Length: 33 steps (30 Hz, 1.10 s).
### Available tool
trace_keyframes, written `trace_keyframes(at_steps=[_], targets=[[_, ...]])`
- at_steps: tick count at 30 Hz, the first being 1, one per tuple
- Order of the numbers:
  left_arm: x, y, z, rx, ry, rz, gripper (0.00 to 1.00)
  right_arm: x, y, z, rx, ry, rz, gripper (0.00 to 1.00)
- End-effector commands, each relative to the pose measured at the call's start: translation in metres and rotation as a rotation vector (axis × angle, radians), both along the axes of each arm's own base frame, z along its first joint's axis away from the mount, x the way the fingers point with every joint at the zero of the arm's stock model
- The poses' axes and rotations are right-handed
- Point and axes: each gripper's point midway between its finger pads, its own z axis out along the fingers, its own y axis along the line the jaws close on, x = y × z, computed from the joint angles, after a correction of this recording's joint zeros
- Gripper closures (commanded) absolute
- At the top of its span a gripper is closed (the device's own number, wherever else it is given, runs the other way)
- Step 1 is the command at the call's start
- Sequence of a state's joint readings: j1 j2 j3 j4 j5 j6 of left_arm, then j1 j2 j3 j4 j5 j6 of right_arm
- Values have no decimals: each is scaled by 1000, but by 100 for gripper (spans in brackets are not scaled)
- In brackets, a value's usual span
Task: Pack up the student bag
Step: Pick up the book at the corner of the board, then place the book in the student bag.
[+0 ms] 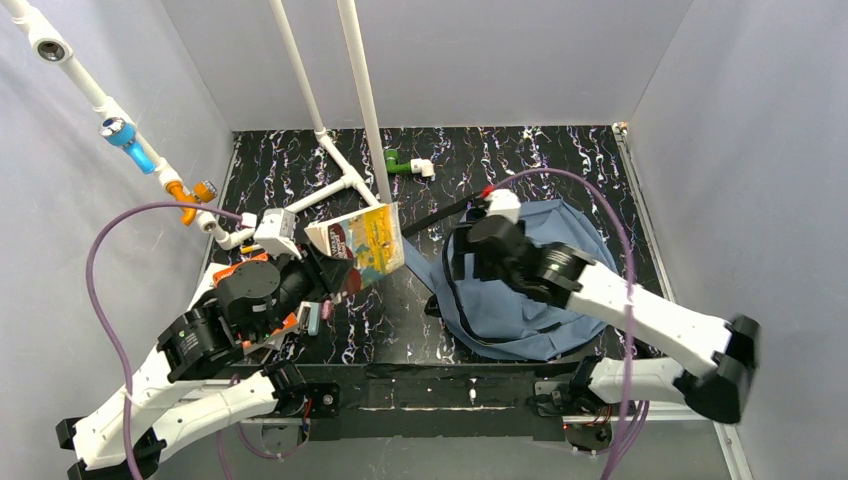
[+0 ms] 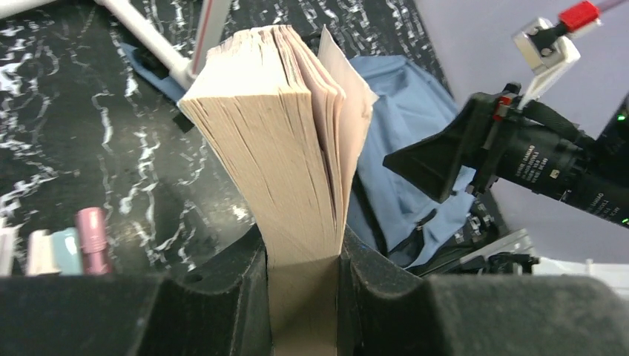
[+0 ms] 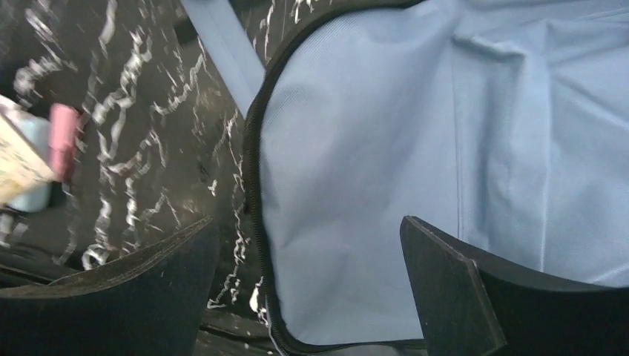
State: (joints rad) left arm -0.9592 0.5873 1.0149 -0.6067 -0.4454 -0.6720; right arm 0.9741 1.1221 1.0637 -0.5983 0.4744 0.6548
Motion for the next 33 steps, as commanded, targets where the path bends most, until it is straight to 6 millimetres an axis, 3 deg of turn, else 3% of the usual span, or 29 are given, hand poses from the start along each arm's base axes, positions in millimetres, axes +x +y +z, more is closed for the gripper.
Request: trace_keyframes(at_steps=[1,6,10,14,15,17,18,21,26,28,31,33], targets=[[-6,29,0,88,-23,41,100,4,8,-2,-290,-84,-59,2],[-10,27,-10,16,11,49,100,6,23,-10,-629,-171,-138,2],[-11,17,-12,19,29,14,100,14,11,-25,-859,-236,-200,2],[-10,7,-12,32,43,-14,100,14,5,-40,-918,-244,-207,2],[-9,5,-13,29,47,-18,100,14,3,-41,-918,-243,-208,4],[-10,2,-15,22,56,-29,100,13,-1,-37,-911,-246,-212,21],[-10,0,-15,16,59,-33,100,12,-3,-34,-898,-247,-215,33],[-11,-4,-16,12,63,-48,100,9,-4,-28,-836,-229,-175,55],[-12,-13,-13,8,58,-89,100,9,2,-55,-515,-41,-11,97],[-16,-21,-9,-22,70,-125,100,8,11,-55,-358,-3,72,99],[-28,-47,4,-137,92,-238,100,1,25,-28,-139,7,208,99],[-37,-74,12,-232,127,-338,100,2,18,-7,-79,-1,239,99]])
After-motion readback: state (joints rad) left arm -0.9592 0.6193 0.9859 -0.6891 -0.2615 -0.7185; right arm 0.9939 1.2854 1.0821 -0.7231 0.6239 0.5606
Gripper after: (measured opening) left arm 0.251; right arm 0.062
